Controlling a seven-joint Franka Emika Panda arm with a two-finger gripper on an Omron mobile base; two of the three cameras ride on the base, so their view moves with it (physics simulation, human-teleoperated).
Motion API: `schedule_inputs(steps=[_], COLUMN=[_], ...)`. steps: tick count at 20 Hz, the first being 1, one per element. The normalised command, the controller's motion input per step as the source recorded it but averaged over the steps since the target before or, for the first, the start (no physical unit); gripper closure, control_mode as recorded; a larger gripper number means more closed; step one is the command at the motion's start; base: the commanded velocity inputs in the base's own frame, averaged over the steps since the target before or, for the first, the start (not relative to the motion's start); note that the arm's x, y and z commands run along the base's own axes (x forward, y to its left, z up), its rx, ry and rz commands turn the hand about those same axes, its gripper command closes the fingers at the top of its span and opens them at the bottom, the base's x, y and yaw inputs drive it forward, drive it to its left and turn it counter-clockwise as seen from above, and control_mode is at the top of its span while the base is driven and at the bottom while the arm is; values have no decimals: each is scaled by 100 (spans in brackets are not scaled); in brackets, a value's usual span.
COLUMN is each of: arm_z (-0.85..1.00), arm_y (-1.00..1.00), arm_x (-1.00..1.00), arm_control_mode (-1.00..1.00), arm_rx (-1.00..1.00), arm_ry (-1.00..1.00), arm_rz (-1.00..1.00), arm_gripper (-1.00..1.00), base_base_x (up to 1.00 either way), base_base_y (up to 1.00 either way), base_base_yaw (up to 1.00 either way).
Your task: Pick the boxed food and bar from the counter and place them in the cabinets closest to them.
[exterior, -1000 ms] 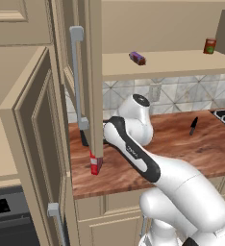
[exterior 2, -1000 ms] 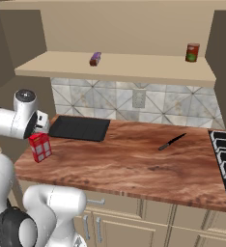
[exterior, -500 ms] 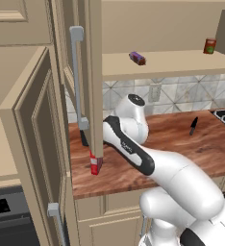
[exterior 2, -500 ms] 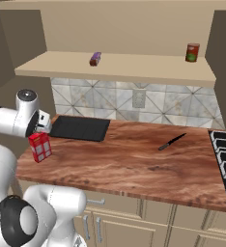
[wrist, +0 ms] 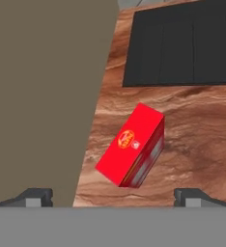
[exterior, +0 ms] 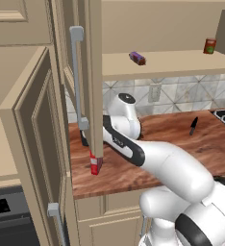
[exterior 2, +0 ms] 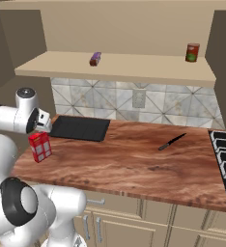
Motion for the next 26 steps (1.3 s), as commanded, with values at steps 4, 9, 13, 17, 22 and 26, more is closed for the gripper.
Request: schedule_inputs(steps=[4, 9, 13, 17, 22, 26], arm_z=[-20, -30, -26, -26, -25, -19], arm_y=[3, 0, 0, 0, 0, 0], arm_x=[14, 1, 1, 0, 0, 3], arm_control_mode=[-100, -100, -100, -100, -100, -100], arm_rx=[-5, -6, -5, -6, -7, -6], arm_ry=[4, 3, 3, 3, 3, 2], arm_rz=[-3, -2, -2, -2, -2, -2], arm_gripper=[-100, -100, -100, -100, -100, -100], base_base_x=[0, 0, 0, 0, 0, 0], base_base_y=[0, 0, 0, 0, 0, 0], base_base_yaw=[0, 0, 0, 0, 0, 0])
